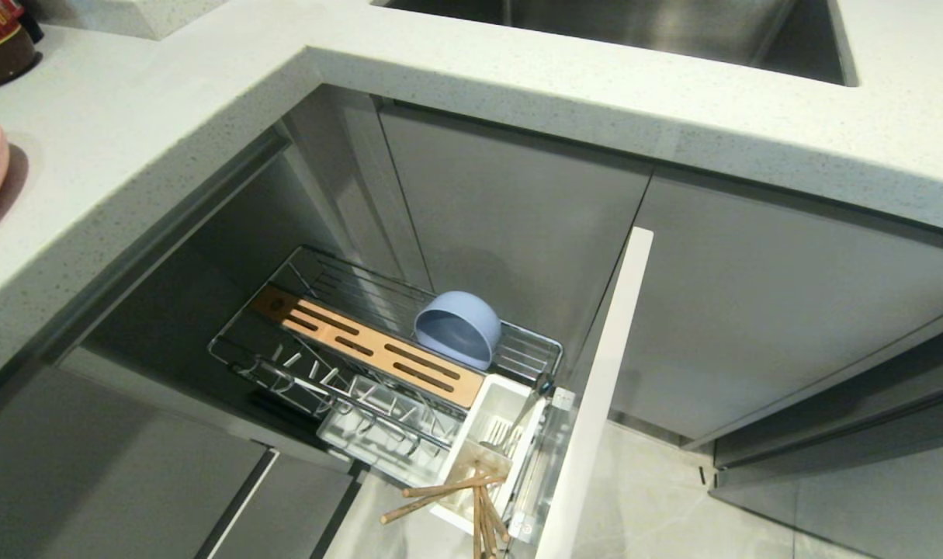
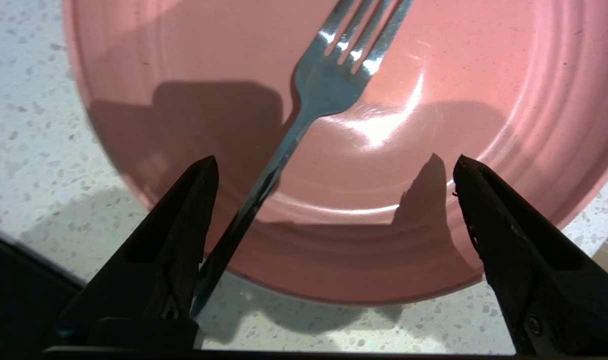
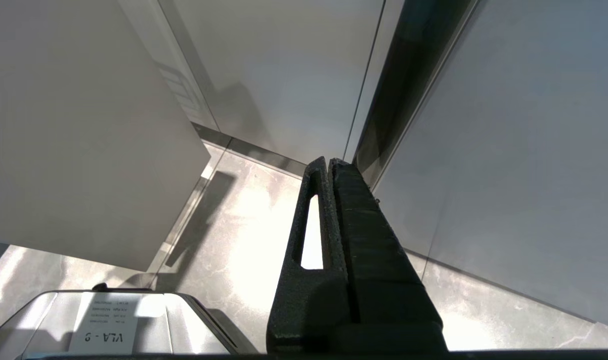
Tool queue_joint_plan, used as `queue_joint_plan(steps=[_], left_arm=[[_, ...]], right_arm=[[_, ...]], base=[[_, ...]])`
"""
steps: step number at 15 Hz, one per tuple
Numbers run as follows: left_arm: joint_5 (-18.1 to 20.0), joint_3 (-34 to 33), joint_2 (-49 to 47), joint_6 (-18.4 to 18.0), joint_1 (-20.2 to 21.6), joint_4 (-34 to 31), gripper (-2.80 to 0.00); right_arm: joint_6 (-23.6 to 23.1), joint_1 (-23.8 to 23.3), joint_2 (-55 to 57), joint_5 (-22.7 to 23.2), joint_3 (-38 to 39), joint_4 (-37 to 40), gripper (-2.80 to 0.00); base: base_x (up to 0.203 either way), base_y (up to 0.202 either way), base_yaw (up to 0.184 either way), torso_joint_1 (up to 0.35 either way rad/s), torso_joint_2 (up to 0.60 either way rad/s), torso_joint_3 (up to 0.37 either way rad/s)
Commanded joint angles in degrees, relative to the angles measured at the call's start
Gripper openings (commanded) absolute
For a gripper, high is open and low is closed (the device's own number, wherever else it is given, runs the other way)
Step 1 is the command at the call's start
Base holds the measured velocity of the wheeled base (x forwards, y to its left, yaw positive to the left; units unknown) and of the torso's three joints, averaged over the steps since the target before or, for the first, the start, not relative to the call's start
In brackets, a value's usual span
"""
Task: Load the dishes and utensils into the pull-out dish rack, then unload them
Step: Pick up the fork and place it in the cupboard
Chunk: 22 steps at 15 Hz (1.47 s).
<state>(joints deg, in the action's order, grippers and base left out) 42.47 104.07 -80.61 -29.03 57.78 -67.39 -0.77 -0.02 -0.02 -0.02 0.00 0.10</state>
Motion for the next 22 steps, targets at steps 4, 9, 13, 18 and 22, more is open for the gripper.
queue_joint_plan(steps=[4,9,13,18,22], left_arm=[[0.23,-0.01,-0.68,-0.15,-0.65,-0.37,0.00],[0.15,0.08,-0.95,-0.07,-0.65,-0.37,-2.80],[0.15,0.17,-1.04,-0.07,-0.65,-0.37,-2.80],[0.24,0.34,-1.12,-0.07,-1.25,-0.37,-2.80],[0.85,4.24,-0.47,2.53,-2.54,-0.66,-2.80]], right_arm=[[-0.02,0.02,0.02,0.02,0.00,-0.01,-2.80],[-0.02,0.02,0.02,-0.02,0.00,-0.01,-2.80],[-0.02,-0.04,0.02,0.00,0.00,-0.01,-2.80],[-0.02,0.02,0.02,-0.06,0.00,-0.01,-2.80],[-0.02,-0.06,0.02,0.02,0.00,-0.01,-2.80]], base=[[0.000,0.000,0.000,0.000,0.00,0.000],[0.000,0.000,0.000,0.000,0.00,0.000],[0.000,0.000,0.000,0.000,0.00,0.000],[0.000,0.000,0.000,0.000,0.00,0.000],[0.000,0.000,0.000,0.000,0.00,0.000]])
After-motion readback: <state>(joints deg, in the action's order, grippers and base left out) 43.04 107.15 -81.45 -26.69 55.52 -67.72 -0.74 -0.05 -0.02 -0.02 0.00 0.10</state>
